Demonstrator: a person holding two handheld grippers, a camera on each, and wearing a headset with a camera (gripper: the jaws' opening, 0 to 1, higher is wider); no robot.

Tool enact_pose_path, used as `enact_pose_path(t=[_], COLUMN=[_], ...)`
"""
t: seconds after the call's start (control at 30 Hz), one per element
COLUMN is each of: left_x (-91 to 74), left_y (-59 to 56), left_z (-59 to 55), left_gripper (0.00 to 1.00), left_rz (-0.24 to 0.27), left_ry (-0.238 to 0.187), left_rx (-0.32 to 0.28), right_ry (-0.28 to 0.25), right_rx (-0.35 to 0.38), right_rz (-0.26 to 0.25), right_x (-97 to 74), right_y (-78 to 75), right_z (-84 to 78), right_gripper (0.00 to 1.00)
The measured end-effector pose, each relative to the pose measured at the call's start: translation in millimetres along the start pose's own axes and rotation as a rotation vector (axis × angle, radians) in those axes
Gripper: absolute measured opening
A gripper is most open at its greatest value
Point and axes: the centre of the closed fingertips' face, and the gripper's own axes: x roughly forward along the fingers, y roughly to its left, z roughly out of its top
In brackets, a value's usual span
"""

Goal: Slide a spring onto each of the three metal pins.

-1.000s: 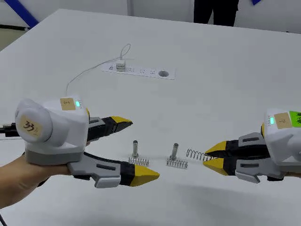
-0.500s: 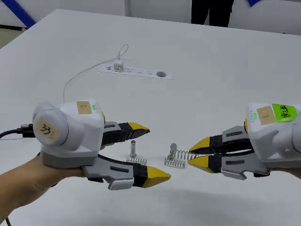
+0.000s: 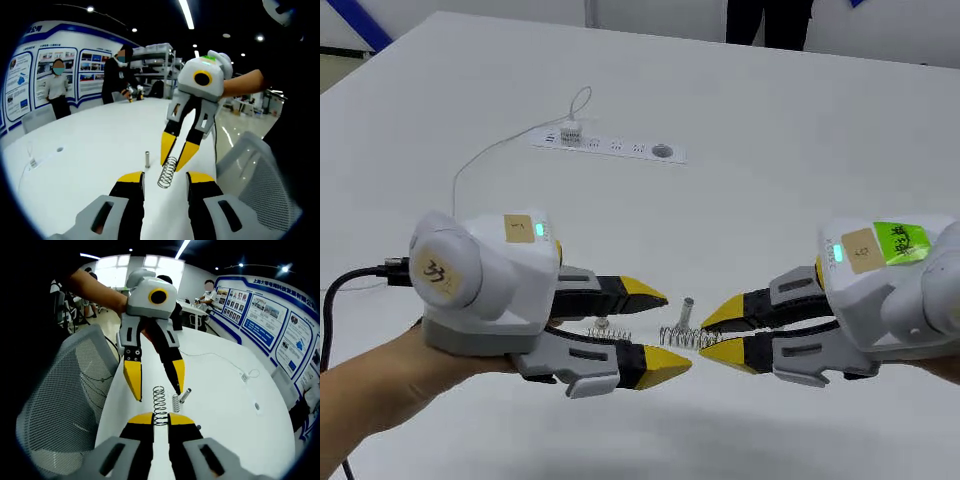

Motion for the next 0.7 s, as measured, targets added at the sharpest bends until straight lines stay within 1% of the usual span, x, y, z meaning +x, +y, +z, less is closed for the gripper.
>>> enact_pose_path(t=[0.1,0.2,0.3,0.47,0.53,0.6,0.63,0.7], left_x=[0.8,1.2,1.3,2.0,1.4,0.0,-0.3,-0.3], left_y=[-0.6,0.4,0.1,-2.1,-4.6,-8.5,-8.1,-7.5], left_z=[0.3,-0.3,-5.5,-6.9,-8.1,-7.4,-7.0,-5.2], left_gripper=[0.25,0.2,0.15,0.13,0.12,0.11,0.11,0.1], left_rz=[-0.01,-0.012,-0.021,-0.031,-0.042,-0.058,-0.056,-0.048], left_ry=[-0.003,0.001,0.034,0.045,0.05,0.04,0.036,0.027], left_rx=[0.001,0.004,0.021,0.037,0.075,0.101,0.119,0.138], right_ry=[-0.002,-0.003,-0.007,-0.001,-0.002,-0.007,-0.017,-0.028], right_rx=[-0.003,-0.011,-0.01,-0.018,-0.02,-0.02,0.003,0.009], right_rz=[0.006,0.012,0.017,0.028,0.032,0.03,0.035,0.024], right_x=[0.3,0.6,1.1,2.3,1.8,0.3,-0.6,-2.0], right_y=[0.1,0.3,1.0,4.1,5.1,4.8,5.4,2.6], right_z=[1.1,2.4,4.3,4.5,5.1,5.8,6.8,8.0], right_gripper=[0.1,0.1,0.1,0.1,0.1,0.11,0.11,0.12])
